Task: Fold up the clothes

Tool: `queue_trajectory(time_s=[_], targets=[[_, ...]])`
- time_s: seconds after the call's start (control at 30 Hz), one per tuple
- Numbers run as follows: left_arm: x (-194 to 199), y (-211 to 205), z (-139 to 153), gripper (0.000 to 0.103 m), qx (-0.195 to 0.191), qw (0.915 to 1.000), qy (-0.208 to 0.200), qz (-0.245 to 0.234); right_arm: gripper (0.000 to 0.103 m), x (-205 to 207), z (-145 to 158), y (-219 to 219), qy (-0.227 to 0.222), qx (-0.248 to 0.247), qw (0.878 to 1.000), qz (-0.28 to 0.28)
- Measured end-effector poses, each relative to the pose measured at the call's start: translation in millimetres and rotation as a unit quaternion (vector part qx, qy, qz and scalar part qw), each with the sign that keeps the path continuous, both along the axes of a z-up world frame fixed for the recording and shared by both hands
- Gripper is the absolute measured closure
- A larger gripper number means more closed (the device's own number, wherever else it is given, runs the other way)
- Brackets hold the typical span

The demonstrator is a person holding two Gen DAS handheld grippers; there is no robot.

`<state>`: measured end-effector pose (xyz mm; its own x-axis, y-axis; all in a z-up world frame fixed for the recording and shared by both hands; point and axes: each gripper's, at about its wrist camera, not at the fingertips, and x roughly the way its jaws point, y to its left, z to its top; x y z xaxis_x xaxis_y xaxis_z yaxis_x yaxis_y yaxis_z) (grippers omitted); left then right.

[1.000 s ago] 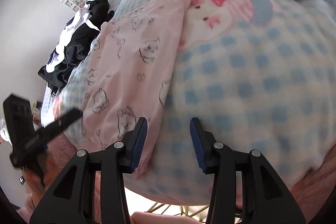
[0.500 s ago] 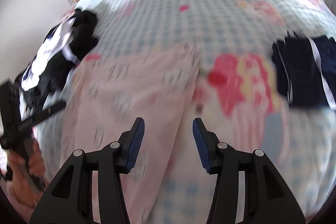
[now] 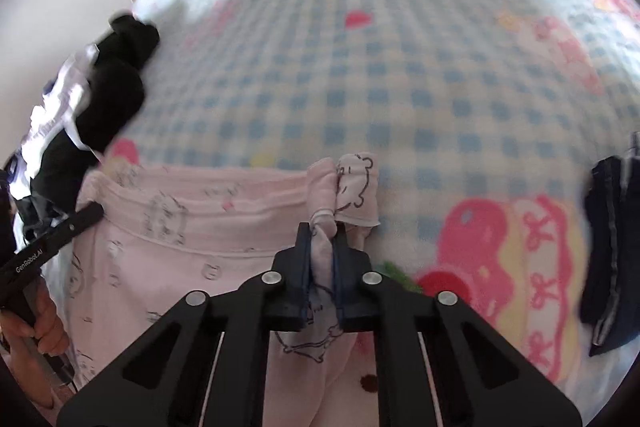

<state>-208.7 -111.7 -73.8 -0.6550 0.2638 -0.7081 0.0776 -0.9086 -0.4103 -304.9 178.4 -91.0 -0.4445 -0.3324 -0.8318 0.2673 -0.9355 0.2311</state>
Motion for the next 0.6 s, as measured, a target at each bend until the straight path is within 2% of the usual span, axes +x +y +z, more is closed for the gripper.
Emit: queue_trajectory(time_s=[0.1,0.17,0.2,0.23,0.27,0.3,0.33,0.4,0.43,0.53,0.6], targets=[[-4,-3,14,0.095,-0.002,0.9995,0.029,-0.006,0.098,5,18,14,0.031,-0.020,0.999,-0.014],[-17,-5,1,0.094,-0.013,0.9998,0.003,-0.011,0.098,-2,15,22,0.026,-0.025,0.999,-0.031],[-25,-6,-9,0.088,-0.020,0.9995,-0.017,-0.015,0.097,-7,11,26,0.020,-0.027,0.999,-0.040],[-32,-7,-18,0.072,-0.027,0.9988,-0.037,-0.018,0.097,-13,2,30,0.006,-0.025,0.998,-0.053],[-37,-9,-27,0.061,-0.030,0.9976,-0.060,-0.018,0.096,-21,-13,32,-0.017,-0.015,0.998,-0.064],[-38,-13,-35,0.059,-0.028,0.9959,-0.084,-0.015,0.091,-27,-26,34,-0.035,-0.008,0.997,-0.065],[-33,-15,-34,0.060,-0.029,0.9958,-0.087,-0.011,0.089,-25,-26,37,-0.038,-0.014,0.997,-0.066],[-11,-19,-16,0.058,-0.034,0.9983,-0.048,0.001,0.080,-11,-12,45,-0.030,-0.038,0.996,-0.072],[2,-22,-9,0.058,-0.037,0.9986,-0.037,0.013,0.078,-5,-5,49,-0.025,-0.050,0.996,-0.075],[41,-24,-2,0.058,0.010,0.9995,-0.026,0.015,0.073,15,15,61,-0.012,-0.086,0.993,-0.084],[67,-14,-4,0.060,0.023,0.9993,-0.026,0.010,0.072,38,24,62,-0.022,-0.114,0.991,-0.074]])
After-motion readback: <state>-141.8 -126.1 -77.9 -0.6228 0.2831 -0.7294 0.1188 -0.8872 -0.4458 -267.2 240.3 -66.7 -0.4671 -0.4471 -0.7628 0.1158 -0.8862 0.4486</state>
